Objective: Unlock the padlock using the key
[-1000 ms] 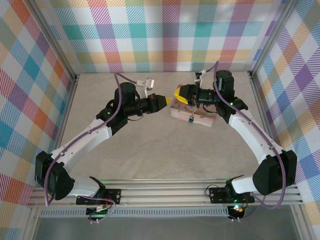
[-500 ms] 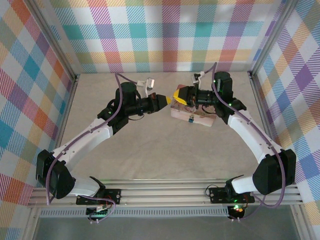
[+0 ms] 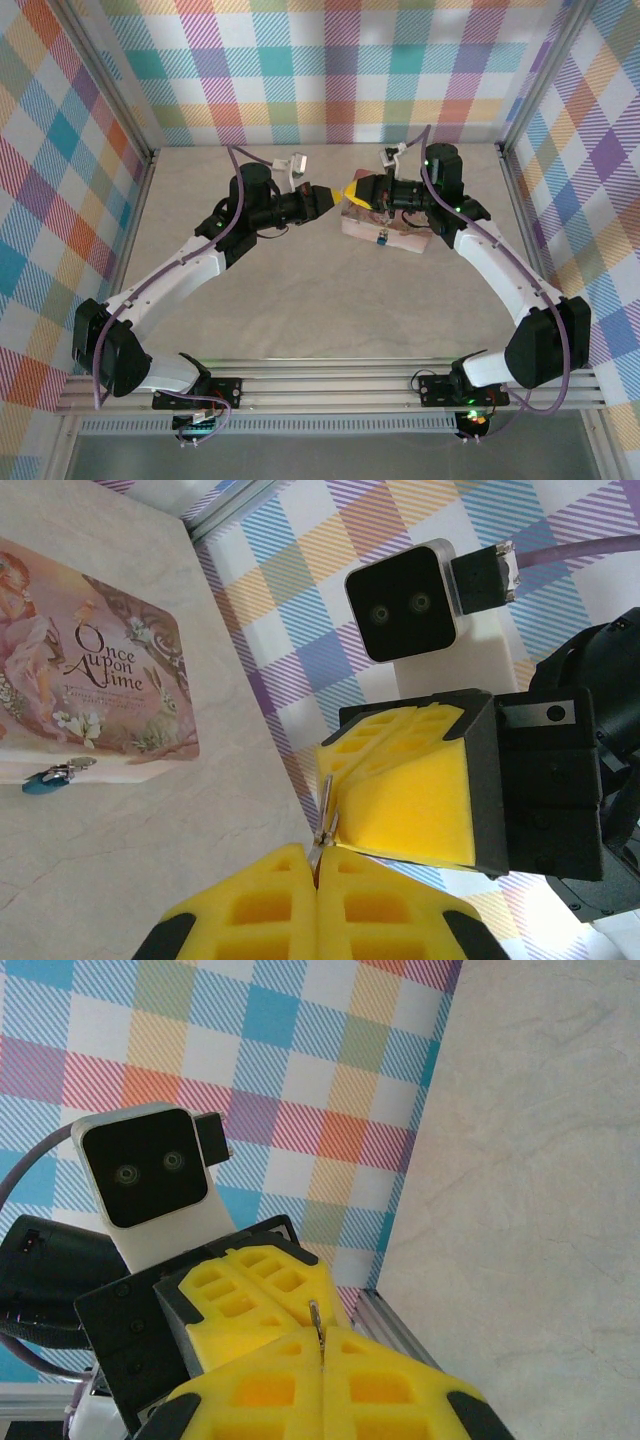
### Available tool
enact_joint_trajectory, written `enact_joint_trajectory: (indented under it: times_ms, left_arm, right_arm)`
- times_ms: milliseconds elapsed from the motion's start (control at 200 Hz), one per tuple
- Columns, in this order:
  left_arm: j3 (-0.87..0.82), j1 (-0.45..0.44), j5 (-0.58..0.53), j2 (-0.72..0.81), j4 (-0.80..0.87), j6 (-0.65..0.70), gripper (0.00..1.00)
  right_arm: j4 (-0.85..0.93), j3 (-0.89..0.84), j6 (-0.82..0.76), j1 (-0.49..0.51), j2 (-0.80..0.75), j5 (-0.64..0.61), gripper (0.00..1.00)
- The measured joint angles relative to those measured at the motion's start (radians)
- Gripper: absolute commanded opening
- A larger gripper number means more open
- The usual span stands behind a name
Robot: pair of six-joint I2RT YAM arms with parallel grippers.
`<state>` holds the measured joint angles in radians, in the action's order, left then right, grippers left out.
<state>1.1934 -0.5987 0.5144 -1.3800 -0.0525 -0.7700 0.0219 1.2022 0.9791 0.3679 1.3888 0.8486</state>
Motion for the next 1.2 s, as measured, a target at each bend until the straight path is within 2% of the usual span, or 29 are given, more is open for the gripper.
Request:
enact_joint_trajectory:
  times_ms: [445, 510, 605, 675, 910, 1200]
  left_arm:
    - [-0.021, 0.0, 0.01, 0.005, 0.001, 0.001, 0.0]
    - [-0.021, 0.0, 0.014, 0.007, 0.01, 0.004, 0.1]
    - [-0.021, 0.0, 0.014, 0.013, 0.038, 0.025, 0.36]
    - [-0.02, 0.003, 0.004, 0.026, 0.087, 0.052, 0.44]
    - [-0.021, 0.044, -0.057, 0.119, 0.228, 0.141, 0.49]
    - [-0.038, 0.052, -0.006, 0.157, 0.184, 0.196, 0.5]
  right_arm:
    - [-0.011, -0.024, -0.032, 0.0, 0.001, 0.016, 0.0]
    - [0.014, -0.014, -0.067, 0.0, 0.004, 0.023, 0.0]
    - [0.112, 0.033, -0.149, 0.002, 0.012, 0.027, 0.0]
    - [0.22, 0.097, -0.239, 0.005, 0.019, 0.013, 0.0]
    - [0.557, 0.307, -0.555, 0.006, 0.03, -0.112, 0.0]
    - [0.772, 0.411, -0.818, 0.021, 0.076, -0.179, 0.0]
